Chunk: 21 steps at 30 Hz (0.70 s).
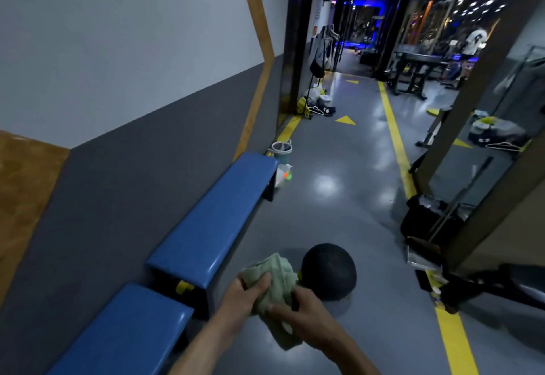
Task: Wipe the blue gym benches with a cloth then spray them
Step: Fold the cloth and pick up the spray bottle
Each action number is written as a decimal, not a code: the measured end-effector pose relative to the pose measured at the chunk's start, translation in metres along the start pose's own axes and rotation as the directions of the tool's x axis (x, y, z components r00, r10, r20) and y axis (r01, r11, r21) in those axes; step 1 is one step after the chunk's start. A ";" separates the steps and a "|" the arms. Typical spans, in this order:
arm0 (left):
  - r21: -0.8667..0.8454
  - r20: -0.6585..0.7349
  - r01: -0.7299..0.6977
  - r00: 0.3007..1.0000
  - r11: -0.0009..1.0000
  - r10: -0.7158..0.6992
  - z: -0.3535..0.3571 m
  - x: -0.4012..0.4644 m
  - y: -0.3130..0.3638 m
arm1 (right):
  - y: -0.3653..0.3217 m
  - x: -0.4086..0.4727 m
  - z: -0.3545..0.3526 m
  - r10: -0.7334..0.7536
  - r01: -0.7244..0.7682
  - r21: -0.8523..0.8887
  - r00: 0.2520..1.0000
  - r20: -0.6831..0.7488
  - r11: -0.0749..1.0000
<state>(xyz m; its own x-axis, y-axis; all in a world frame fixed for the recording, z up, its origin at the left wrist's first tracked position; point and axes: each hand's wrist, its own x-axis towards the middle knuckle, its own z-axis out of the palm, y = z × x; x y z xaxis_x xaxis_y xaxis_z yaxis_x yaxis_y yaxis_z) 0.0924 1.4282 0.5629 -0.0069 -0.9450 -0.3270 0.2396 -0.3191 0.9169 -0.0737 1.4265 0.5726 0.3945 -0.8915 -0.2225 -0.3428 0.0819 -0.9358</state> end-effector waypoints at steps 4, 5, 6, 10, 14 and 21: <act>0.014 0.071 0.043 0.997 0.999 -0.044 -0.001 0.098 0.037 | -0.009 0.086 -0.048 0.074 -0.071 0.046 0.995 -0.069 0.996; 0.008 0.086 0.038 0.995 0.999 -0.039 0.001 0.118 0.048 | -0.013 0.105 -0.059 0.090 -0.085 0.061 0.993 -0.081 0.994; 0.008 0.092 0.034 0.995 0.999 -0.034 0.002 0.139 0.056 | -0.016 0.123 -0.070 0.095 -0.089 0.070 0.992 -0.085 0.994; 0.001 0.032 0.034 0.999 0.999 -0.034 0.003 0.228 0.079 | -0.028 0.202 -0.113 0.089 -0.083 0.074 0.992 -0.089 0.994; 0.005 -0.026 0.026 0.999 1.000 -0.026 0.011 0.326 0.099 | -0.023 0.291 -0.159 0.070 -0.064 0.068 0.994 -0.080 0.996; 0.002 -0.109 0.046 0.993 0.999 -0.046 0.036 0.505 0.137 | -0.006 0.471 -0.251 0.061 -0.062 -0.039 0.998 -0.033 0.997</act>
<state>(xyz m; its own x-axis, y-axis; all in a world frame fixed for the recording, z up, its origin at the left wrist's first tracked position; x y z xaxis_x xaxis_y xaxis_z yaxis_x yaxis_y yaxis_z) 0.0871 0.9053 0.5312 0.0882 -0.9159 -0.3916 0.2368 -0.3626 0.9014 -0.0996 0.8944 0.5425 0.3444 -0.8993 -0.2695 -0.3992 0.1196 -0.9090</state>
